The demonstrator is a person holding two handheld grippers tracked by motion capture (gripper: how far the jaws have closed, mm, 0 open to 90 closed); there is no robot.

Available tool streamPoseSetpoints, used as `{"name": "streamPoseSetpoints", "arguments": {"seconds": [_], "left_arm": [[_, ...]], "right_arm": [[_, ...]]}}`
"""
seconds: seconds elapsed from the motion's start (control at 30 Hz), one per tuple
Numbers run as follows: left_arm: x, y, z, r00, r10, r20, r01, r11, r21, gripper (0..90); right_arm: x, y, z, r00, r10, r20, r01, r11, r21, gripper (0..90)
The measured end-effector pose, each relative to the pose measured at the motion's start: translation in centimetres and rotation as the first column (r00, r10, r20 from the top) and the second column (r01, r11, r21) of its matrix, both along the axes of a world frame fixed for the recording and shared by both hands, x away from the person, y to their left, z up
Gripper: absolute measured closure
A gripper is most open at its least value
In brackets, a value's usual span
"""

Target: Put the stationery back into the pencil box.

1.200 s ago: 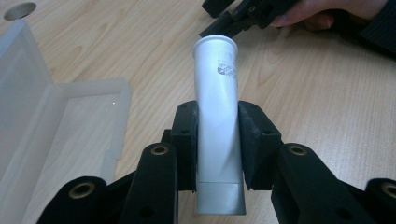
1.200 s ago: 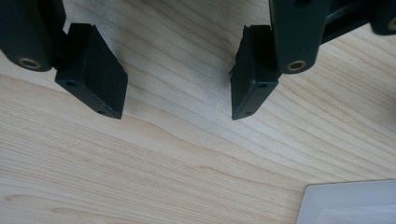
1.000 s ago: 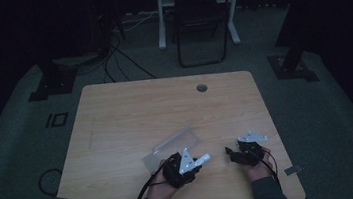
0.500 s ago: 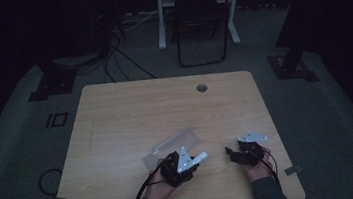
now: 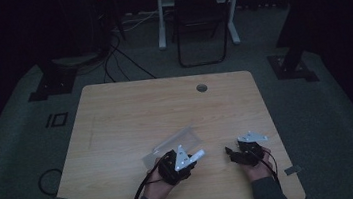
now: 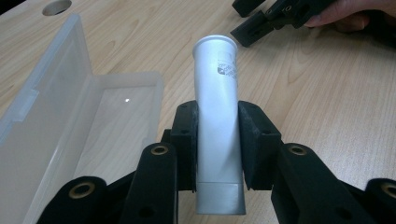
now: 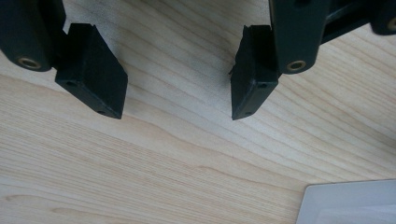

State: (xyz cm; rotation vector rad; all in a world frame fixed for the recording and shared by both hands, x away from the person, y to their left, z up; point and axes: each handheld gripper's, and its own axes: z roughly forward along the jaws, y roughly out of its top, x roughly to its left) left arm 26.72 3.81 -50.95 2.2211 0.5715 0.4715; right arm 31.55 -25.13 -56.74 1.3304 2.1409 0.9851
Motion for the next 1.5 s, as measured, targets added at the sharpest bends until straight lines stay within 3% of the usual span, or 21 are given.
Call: {"name": "streamPoseSetpoints", "arguments": {"seconds": [1.5], "left_arm": [[0.56, 0.94, 0.06, 0.9987, 0.046, 0.021, -0.046, 0.9989, 0.010, 70.1]], "right_arm": [[0.00, 0.00, 0.00, 1.0000, 0.000, 0.000, 0.000, 1.000, 0.000, 36.4]]}}
